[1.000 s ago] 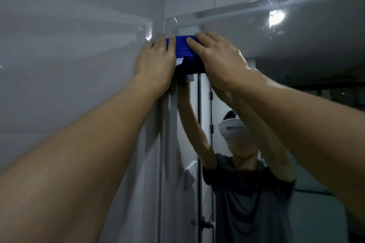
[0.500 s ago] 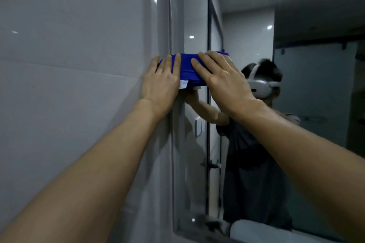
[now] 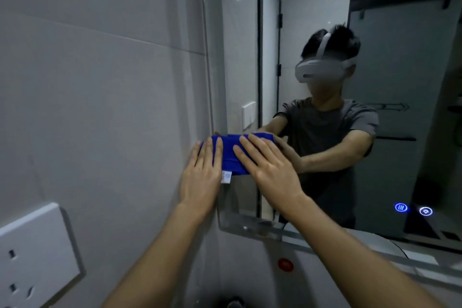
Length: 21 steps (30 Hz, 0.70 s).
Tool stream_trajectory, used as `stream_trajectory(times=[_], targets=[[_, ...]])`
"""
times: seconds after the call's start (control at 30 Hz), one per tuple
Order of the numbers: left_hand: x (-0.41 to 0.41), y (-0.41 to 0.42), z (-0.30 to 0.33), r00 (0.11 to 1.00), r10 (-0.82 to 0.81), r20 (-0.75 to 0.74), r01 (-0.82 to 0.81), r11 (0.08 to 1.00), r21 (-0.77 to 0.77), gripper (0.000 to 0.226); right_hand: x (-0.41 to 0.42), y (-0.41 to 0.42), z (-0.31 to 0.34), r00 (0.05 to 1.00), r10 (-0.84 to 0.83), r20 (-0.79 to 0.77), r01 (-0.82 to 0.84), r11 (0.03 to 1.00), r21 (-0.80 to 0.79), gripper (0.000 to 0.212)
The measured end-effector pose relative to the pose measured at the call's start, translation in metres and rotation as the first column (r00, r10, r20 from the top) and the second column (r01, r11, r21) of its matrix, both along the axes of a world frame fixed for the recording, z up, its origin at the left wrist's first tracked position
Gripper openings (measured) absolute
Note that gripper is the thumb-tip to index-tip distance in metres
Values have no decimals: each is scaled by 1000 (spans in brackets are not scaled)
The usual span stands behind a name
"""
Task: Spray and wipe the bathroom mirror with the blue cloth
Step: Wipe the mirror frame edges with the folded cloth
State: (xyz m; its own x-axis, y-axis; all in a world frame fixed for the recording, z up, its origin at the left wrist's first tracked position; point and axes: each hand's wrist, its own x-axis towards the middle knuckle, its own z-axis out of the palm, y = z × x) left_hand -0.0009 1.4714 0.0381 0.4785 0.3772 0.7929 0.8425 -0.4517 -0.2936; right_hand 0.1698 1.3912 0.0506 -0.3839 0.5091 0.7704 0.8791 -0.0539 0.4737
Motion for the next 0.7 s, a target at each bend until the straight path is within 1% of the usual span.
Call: stream_trajectory(times=[0.1,0.2,0.3,0.43,0.53,0.6,0.67,0.7], targets=[[-5,-5,-43,998,2,-55,-7,996,-91,58,0,-7,-44,1000,-15,-16,14,997,-78,51],[-6,-10,-80,992,10,-125,-35,979,-200,59,0,-12,-78,999,-42,-13,38,979,-198,54],[-5,-16,-110,987,8,-158,-57,951,-304,60,-2,-18,-100,996,-79,-46,60,942,-332,67],[-6,-21,-138,987,12,-158,-77,910,-407,61,-4,-24,-125,992,-99,-80,56,905,-422,72],[-7,-22,-155,989,-14,-148,-51,904,-424,60,-6,-27,-142,990,-99,-105,37,879,-474,71],[-6,-25,-166,990,-29,-135,-40,874,-485,77,-8,-31,-151,985,-101,-142,12,852,-524,71],[-6,-30,-174,991,-68,-112,5,870,-493,76,-8,-37,-157,978,-115,-173,-2,827,-562,71],[-6,-34,-177,990,-95,-103,28,854,-520,81,-7,-42,-160,976,-126,-177,2,820,-572,70]])
